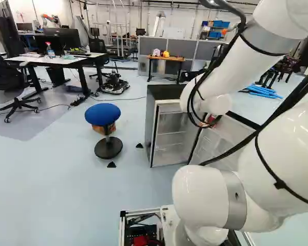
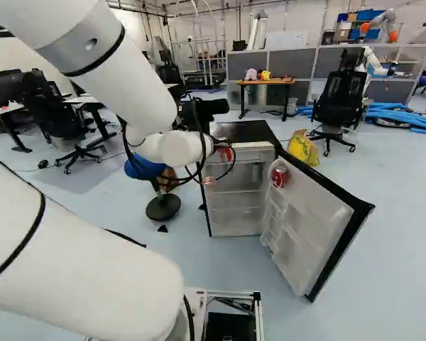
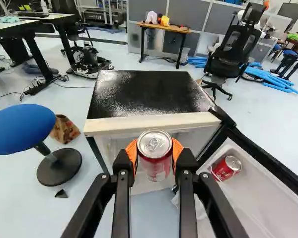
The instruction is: Grab a drink from the fridge
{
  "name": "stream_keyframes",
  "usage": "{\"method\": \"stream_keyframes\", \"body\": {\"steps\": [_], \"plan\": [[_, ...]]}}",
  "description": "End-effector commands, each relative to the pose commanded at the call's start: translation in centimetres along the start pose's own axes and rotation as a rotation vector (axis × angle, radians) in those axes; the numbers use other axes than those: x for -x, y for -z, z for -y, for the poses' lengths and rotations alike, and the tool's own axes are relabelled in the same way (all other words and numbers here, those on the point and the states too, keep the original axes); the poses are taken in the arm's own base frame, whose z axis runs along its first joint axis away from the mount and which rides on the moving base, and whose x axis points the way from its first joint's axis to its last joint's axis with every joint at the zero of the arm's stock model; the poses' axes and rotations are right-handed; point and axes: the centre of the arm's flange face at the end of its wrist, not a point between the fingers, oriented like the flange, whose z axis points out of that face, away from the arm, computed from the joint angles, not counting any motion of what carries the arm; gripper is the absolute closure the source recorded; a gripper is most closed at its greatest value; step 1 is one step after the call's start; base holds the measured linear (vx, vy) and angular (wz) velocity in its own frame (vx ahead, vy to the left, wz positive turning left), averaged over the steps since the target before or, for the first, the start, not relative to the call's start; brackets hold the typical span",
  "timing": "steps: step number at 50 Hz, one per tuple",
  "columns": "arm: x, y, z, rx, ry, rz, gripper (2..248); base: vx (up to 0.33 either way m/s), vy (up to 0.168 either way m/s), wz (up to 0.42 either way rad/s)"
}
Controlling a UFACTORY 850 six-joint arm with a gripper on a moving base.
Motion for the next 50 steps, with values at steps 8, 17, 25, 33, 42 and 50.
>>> {"method": "stream_keyframes", "body": {"steps": [8, 17, 25, 33, 42, 50], "plan": [[-1.3, -0.7, 0.0, 0.006, -0.018, -0.013, 158, 0.0, 0.0, 0.0], [-2.8, -1.5, 0.0, 0.013, -0.038, -0.027, 158, 0.0, 0.0, 0.0], [-4.1, -2.2, 0.0, 0.019, -0.057, -0.039, 158, 0.0, 0.0, 0.0], [-5.4, -2.9, 0.1, 0.024, -0.077, -0.05, 158, 0.0, 0.0, 0.0], [-6.9, -3.8, 0.2, 0.03, -0.101, -0.059, 158, 0.0, 0.0, 0.0], [-8.2, -4.7, 0.2, 0.034, -0.123, -0.066, 158, 0.0, 0.0, 0.0]]}}
